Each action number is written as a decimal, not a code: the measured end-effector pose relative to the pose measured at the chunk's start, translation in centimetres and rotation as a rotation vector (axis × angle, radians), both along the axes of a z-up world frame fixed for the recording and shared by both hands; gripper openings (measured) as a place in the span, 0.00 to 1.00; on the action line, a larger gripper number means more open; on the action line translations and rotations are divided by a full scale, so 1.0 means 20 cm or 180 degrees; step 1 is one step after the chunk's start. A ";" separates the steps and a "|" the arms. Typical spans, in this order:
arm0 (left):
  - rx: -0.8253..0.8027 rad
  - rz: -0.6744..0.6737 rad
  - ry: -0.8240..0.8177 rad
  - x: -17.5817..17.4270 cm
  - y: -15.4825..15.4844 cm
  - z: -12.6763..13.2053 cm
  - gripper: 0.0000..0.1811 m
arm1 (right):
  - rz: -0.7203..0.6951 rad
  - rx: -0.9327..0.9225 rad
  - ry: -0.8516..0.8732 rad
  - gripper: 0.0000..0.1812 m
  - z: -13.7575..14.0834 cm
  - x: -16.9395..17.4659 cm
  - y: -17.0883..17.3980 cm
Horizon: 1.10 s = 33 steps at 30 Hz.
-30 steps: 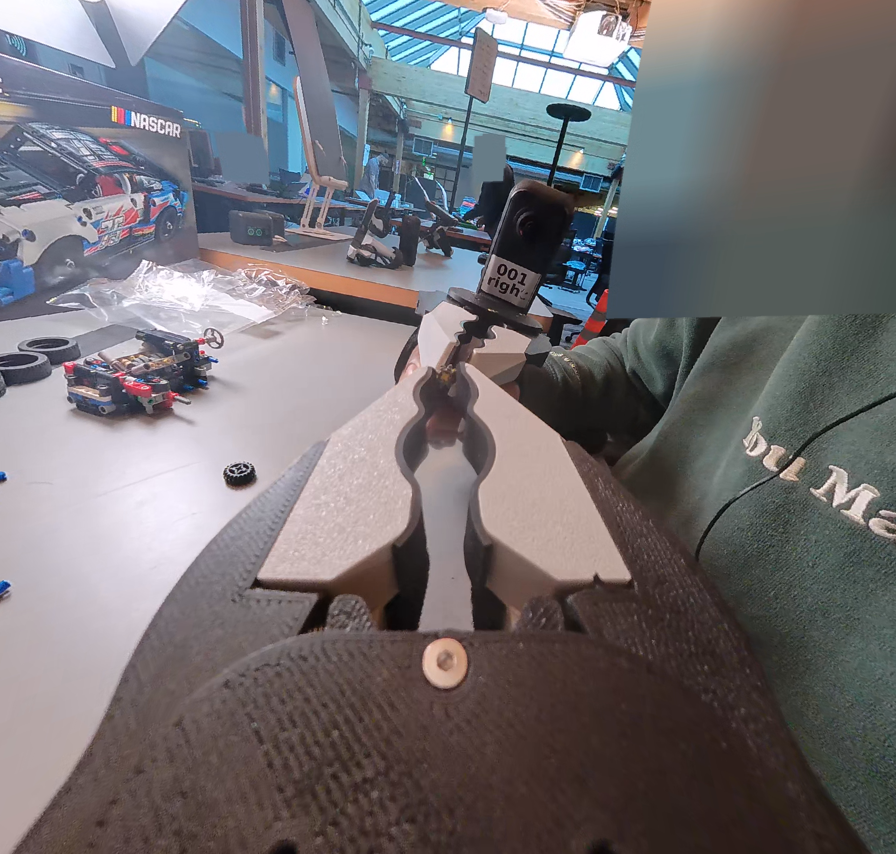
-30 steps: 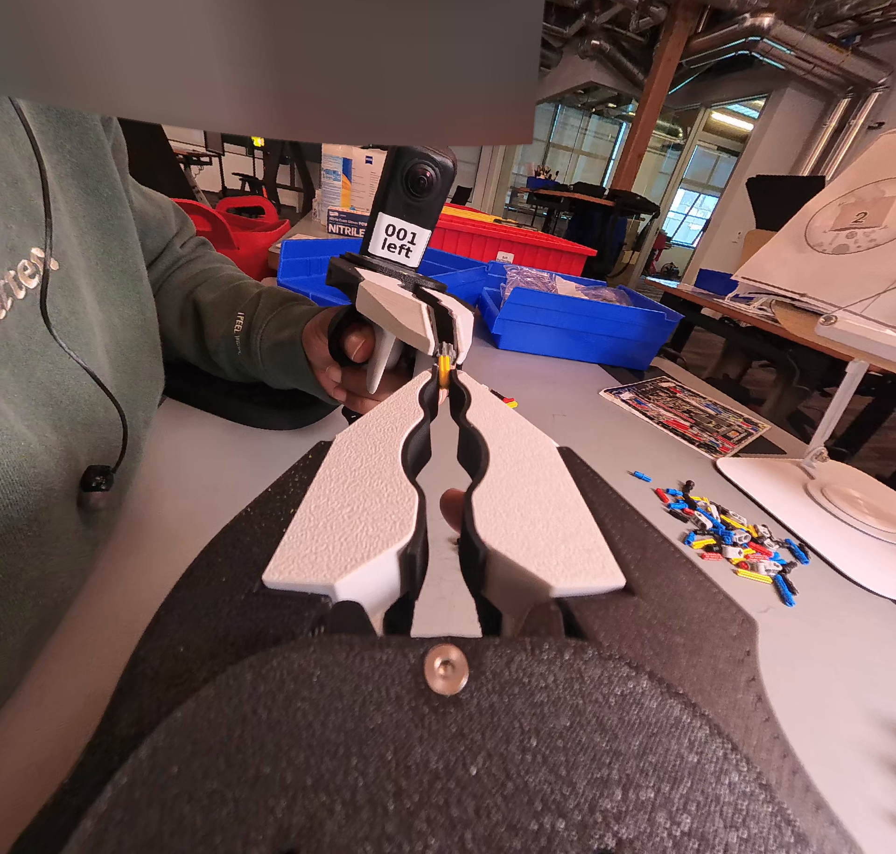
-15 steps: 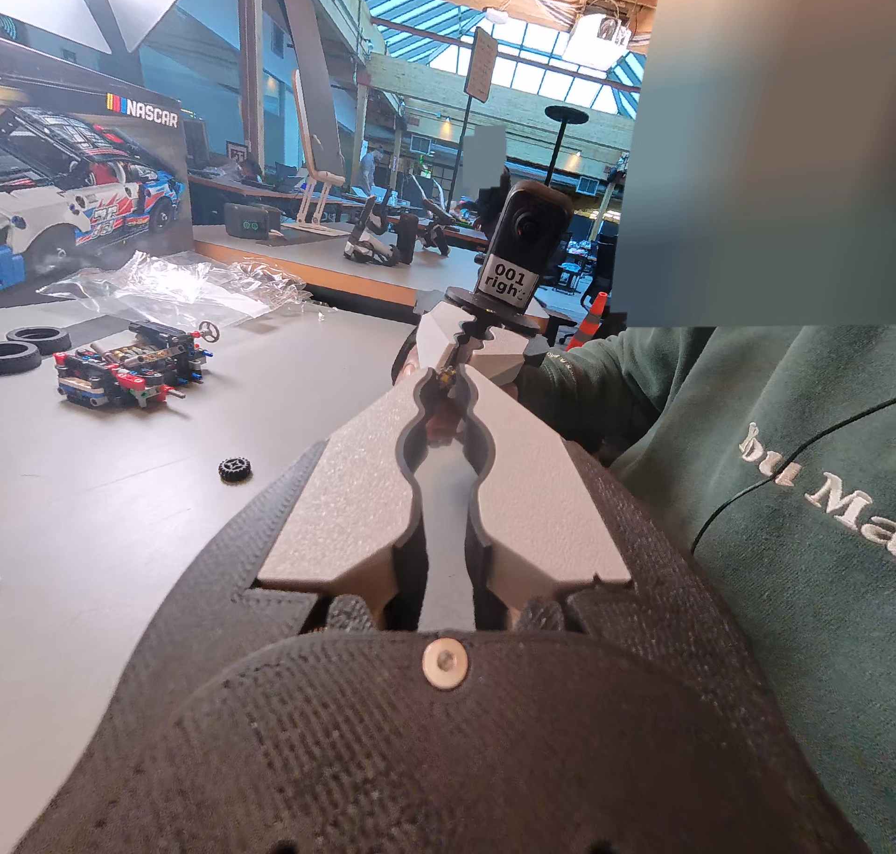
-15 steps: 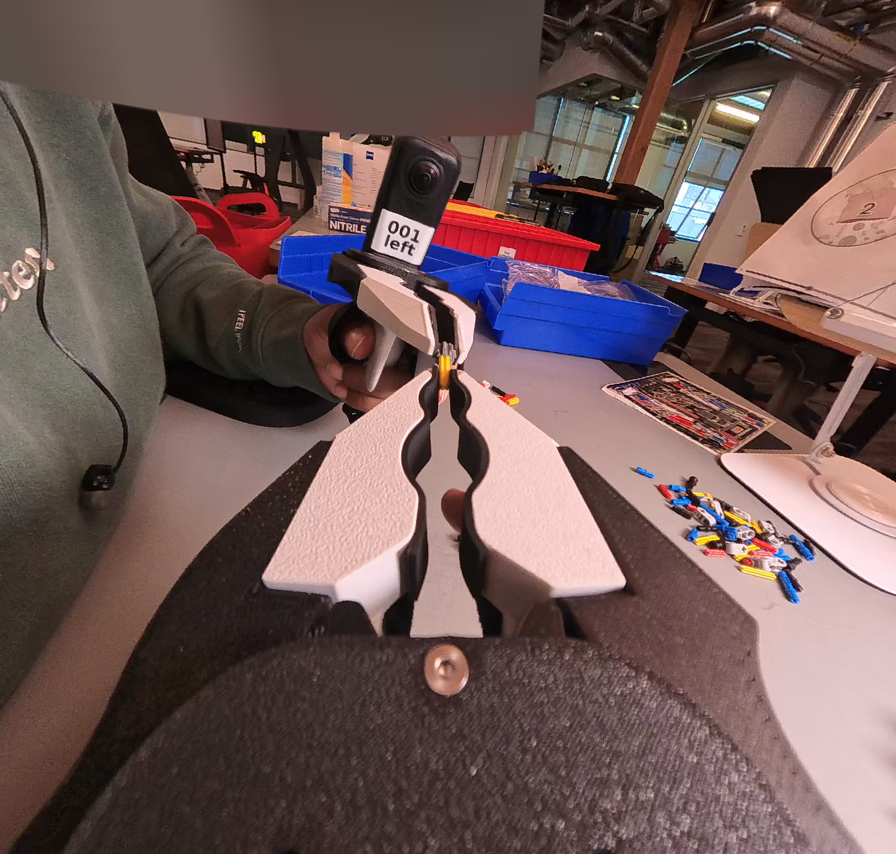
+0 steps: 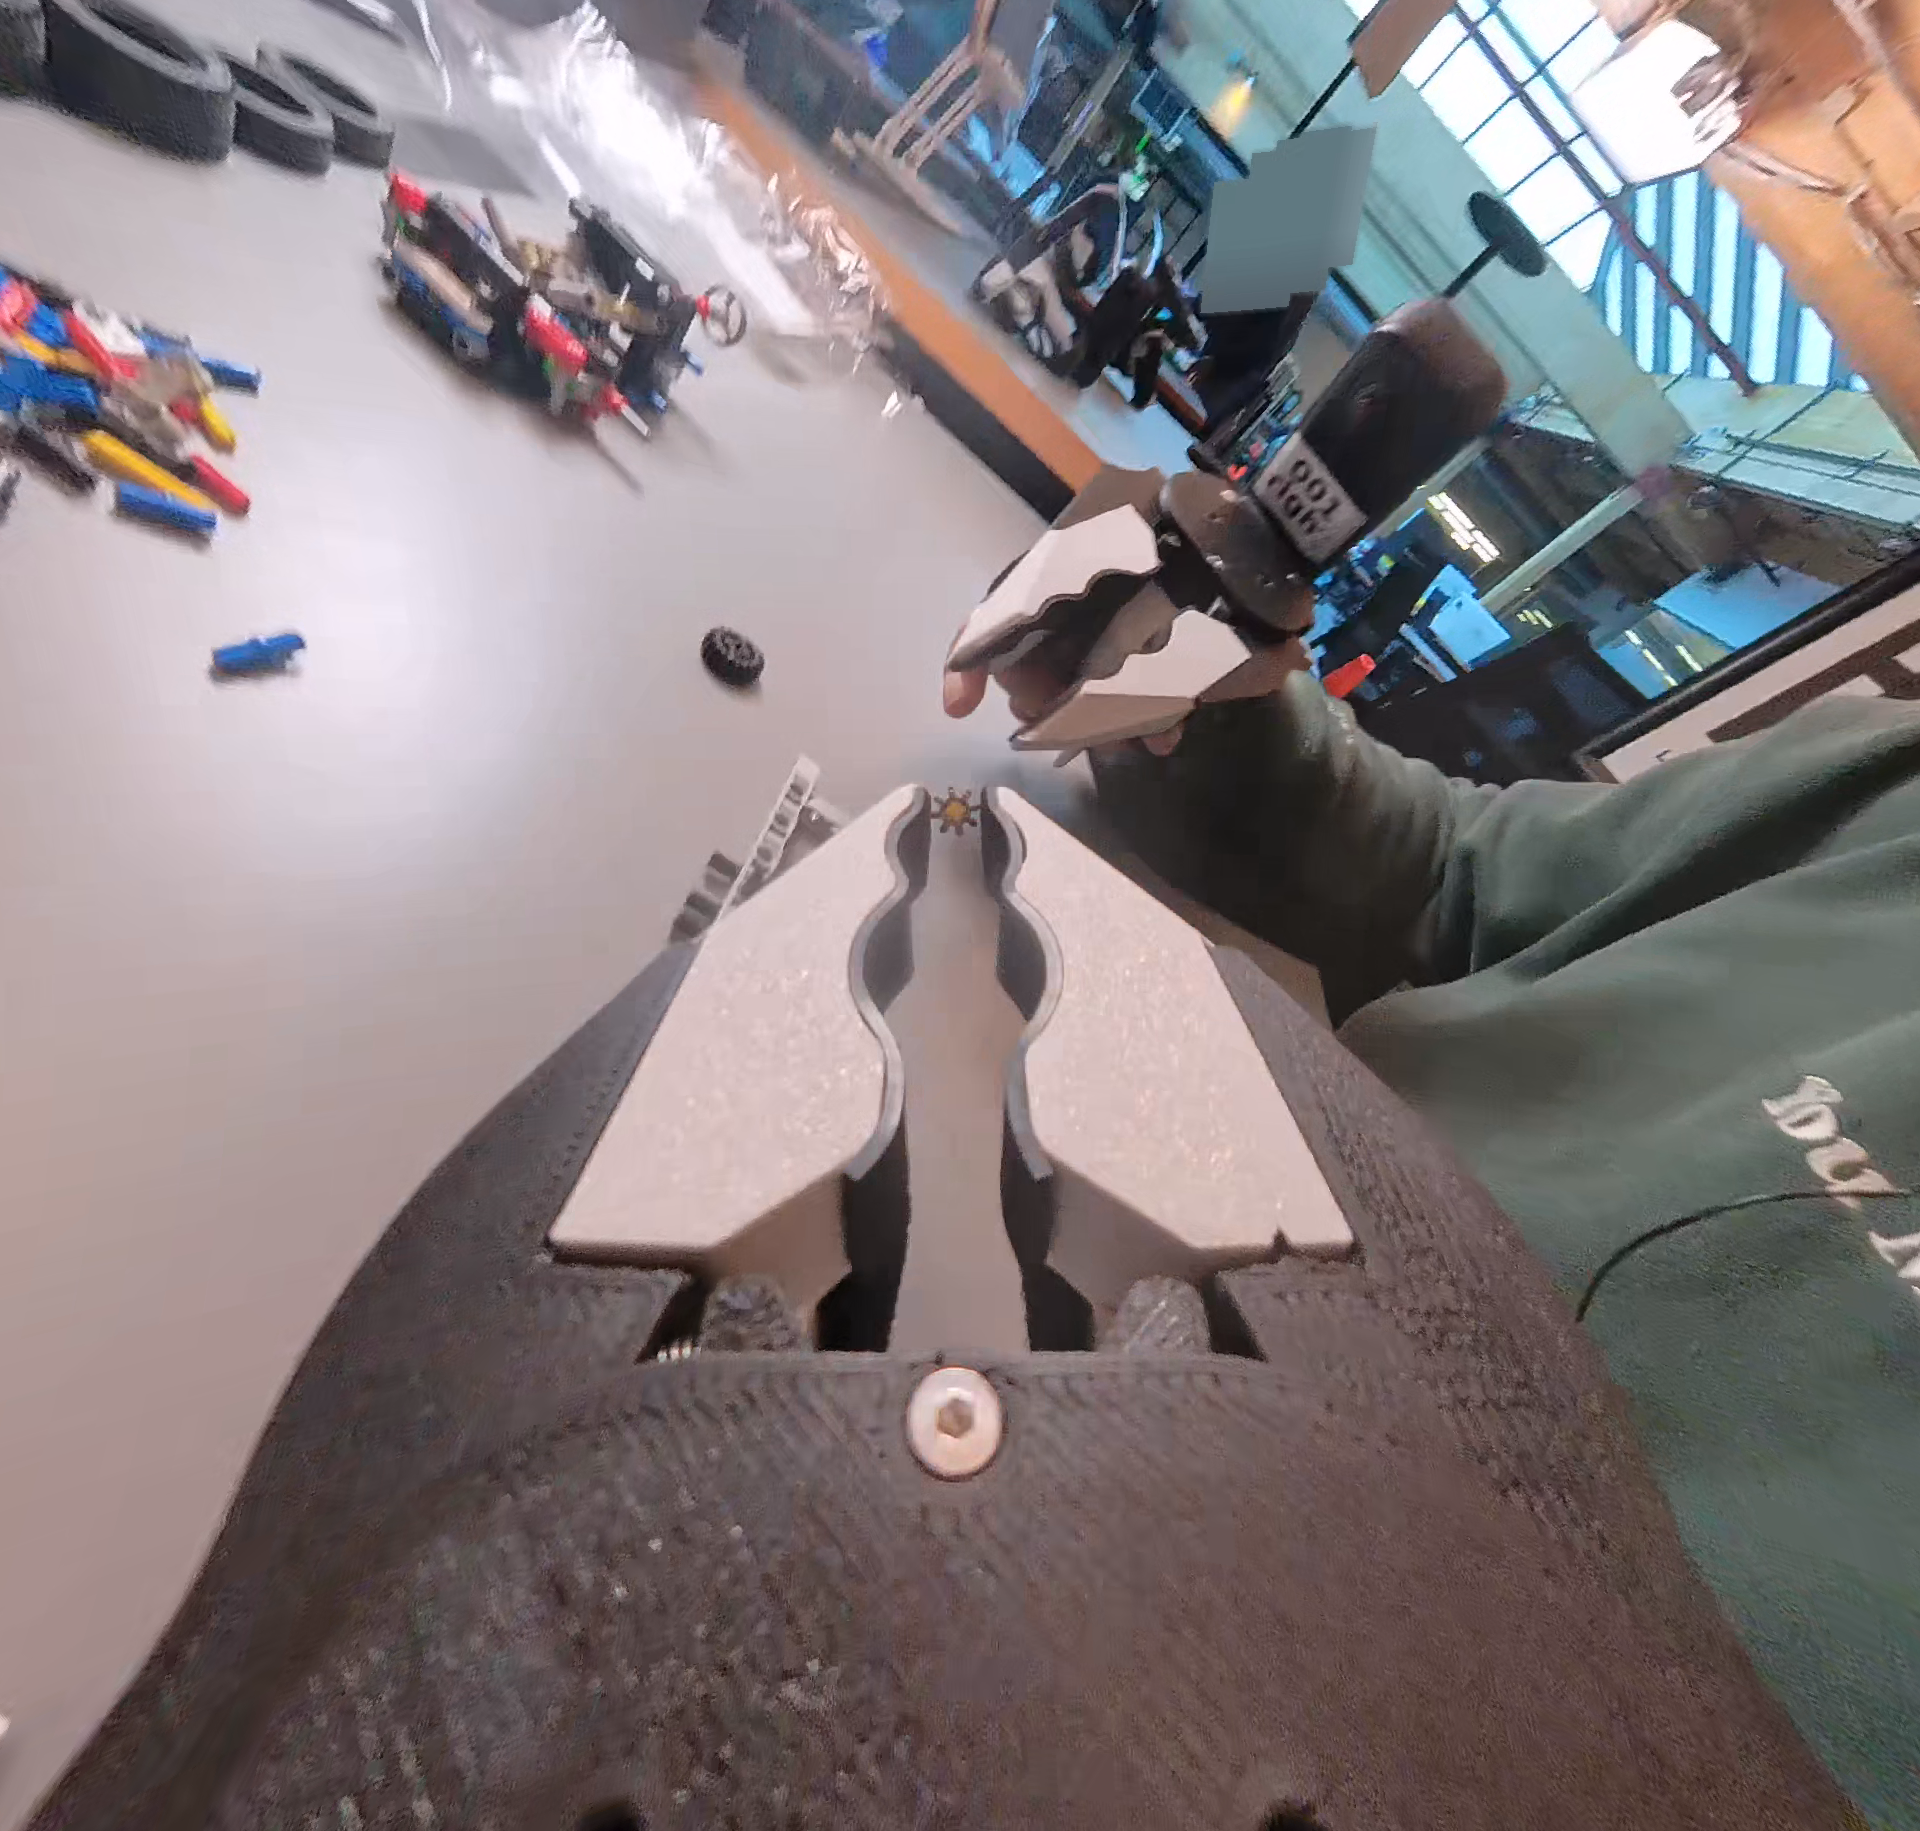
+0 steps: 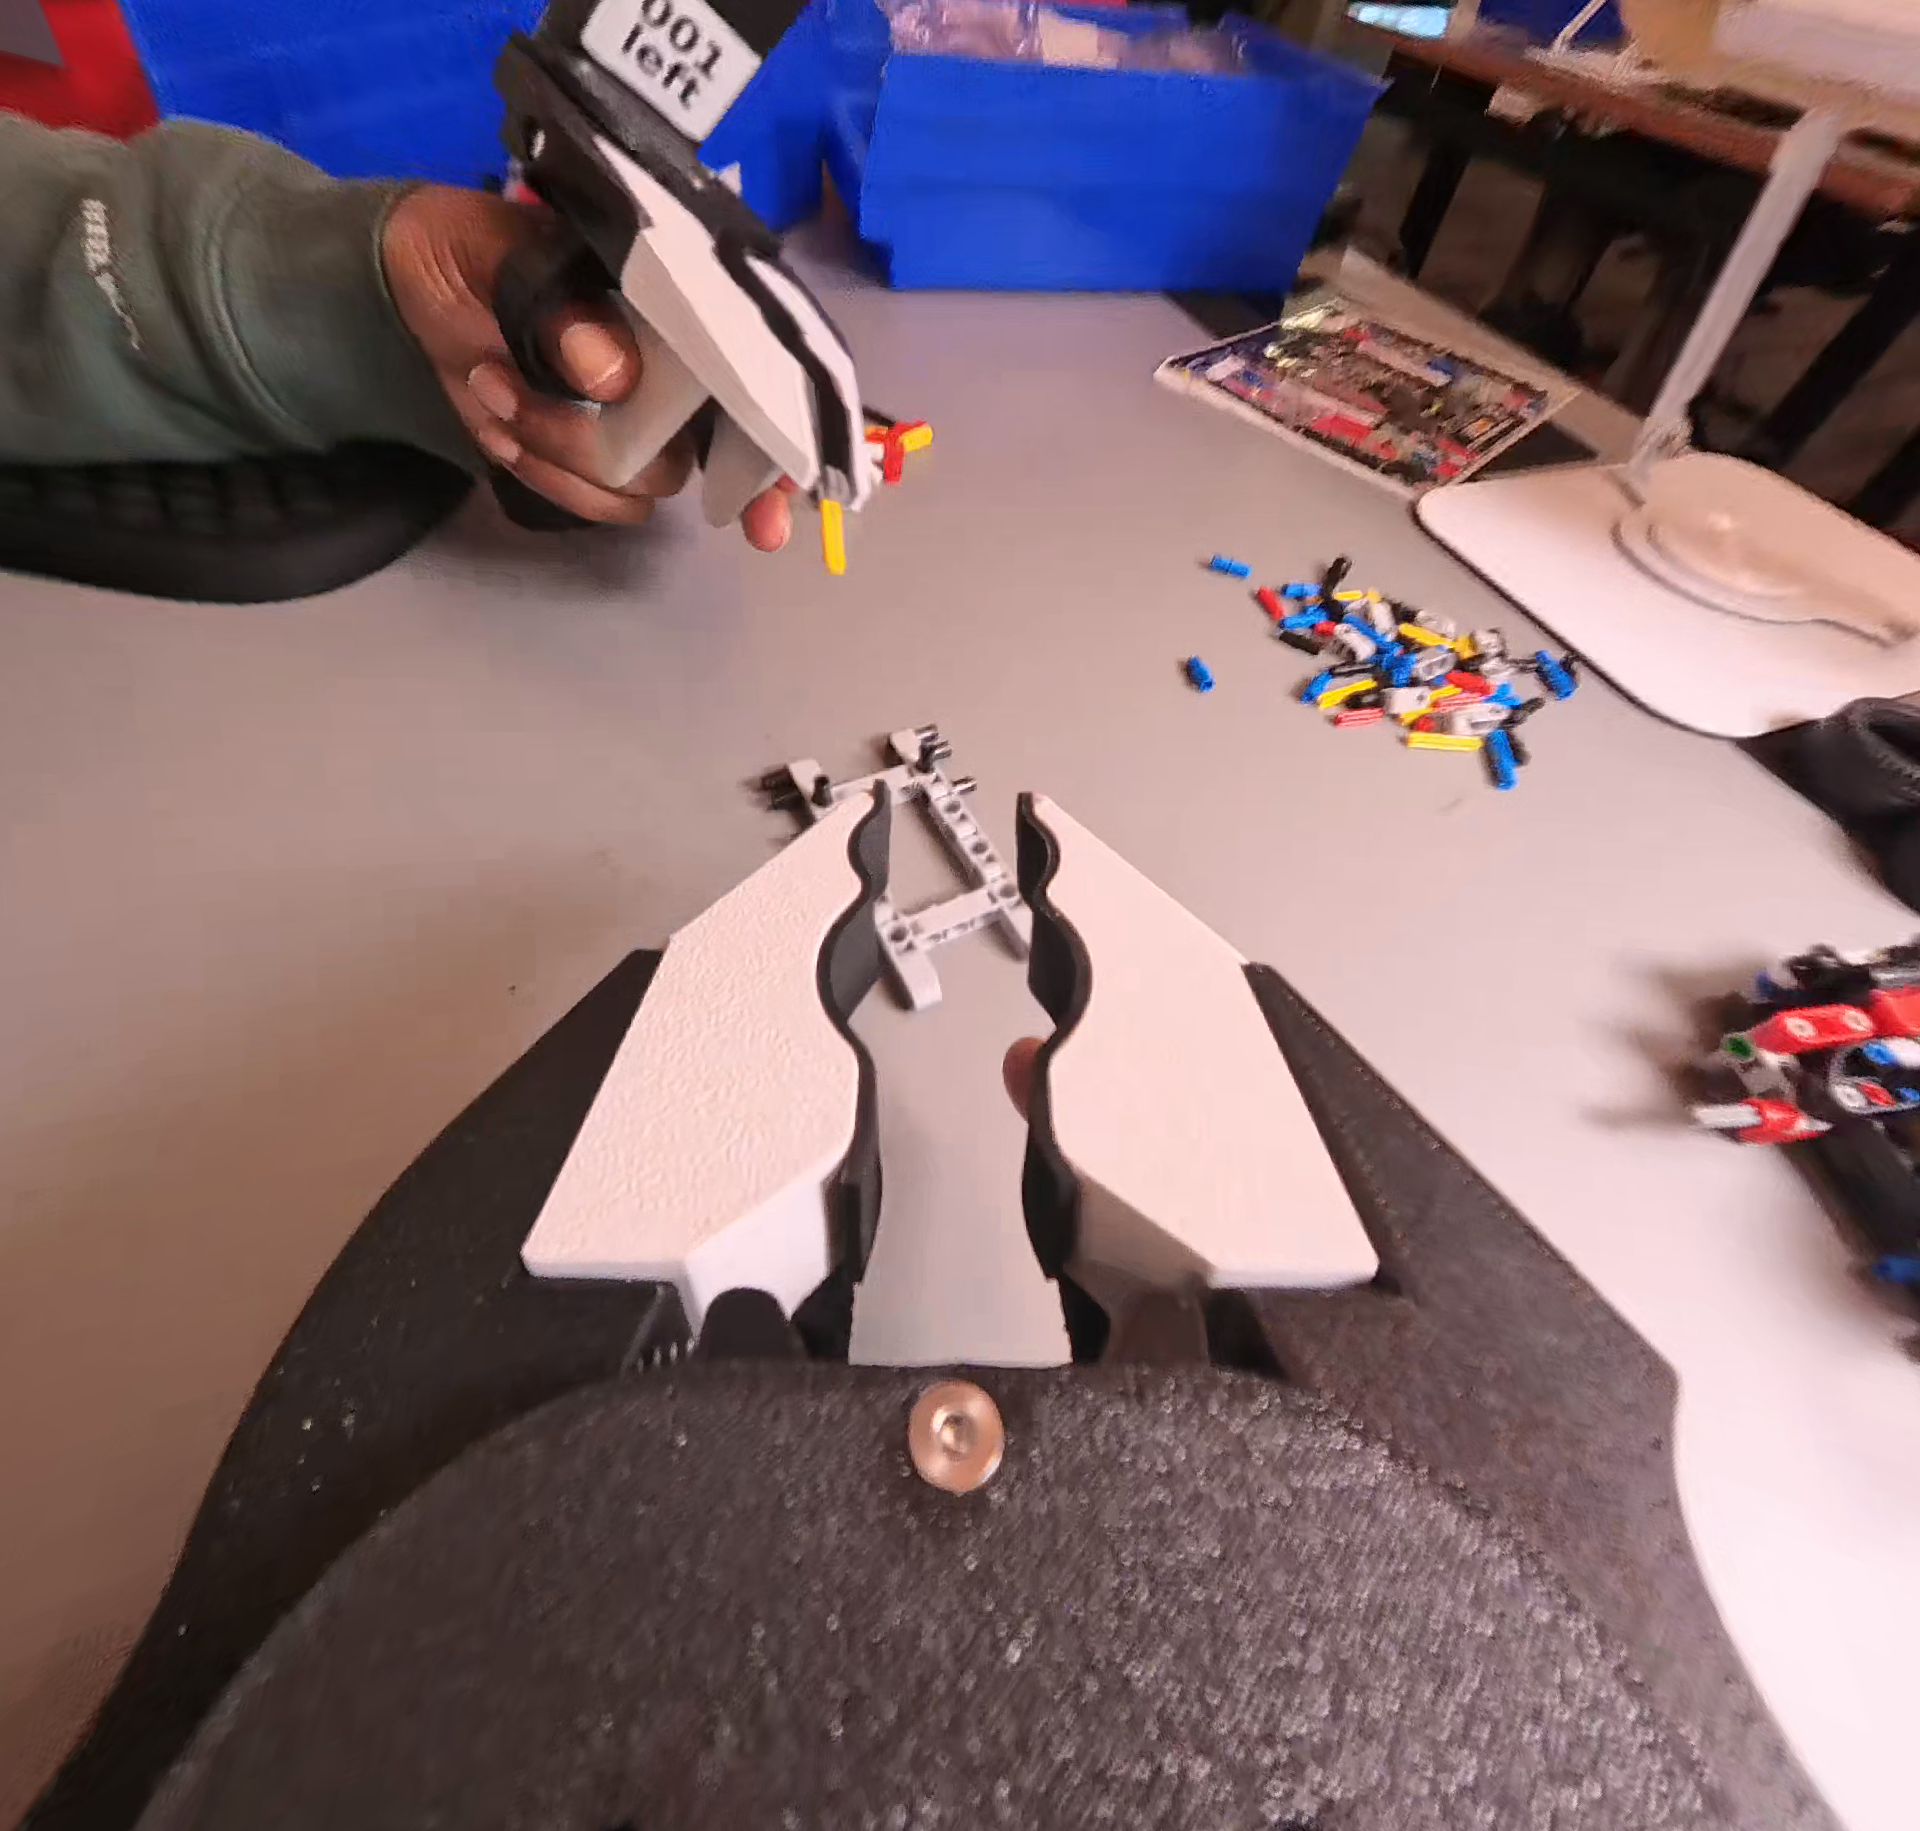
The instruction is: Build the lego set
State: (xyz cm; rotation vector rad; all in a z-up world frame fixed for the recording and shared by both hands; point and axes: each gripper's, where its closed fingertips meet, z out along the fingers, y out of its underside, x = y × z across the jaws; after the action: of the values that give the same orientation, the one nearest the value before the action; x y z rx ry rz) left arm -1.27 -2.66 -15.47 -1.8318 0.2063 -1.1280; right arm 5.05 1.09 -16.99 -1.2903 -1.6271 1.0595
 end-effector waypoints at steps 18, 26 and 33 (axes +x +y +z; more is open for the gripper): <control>-0.0365 -0.0496 -0.0440 0.26 -0.08 -0.02 0.05 | 0.0424 0.1041 0.0259 0.01 0.04 -0.08 -0.28; 0.0201 -0.0891 0.1157 0.32 -0.18 -0.15 0.04 | 0.0823 0.1838 0.0011 0.01 -0.08 -0.04 -0.38; 0.0301 -0.0958 0.1398 0.31 -0.20 -0.16 0.06 | 0.0855 0.1813 0.0081 0.01 -0.07 -0.04 -0.40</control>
State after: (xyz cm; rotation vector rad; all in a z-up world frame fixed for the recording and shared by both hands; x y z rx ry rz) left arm 4.90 -6.67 -18.68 -1.9867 0.7984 -0.8786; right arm 4.22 -6.85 -18.30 -0.6942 -1.9338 0.6761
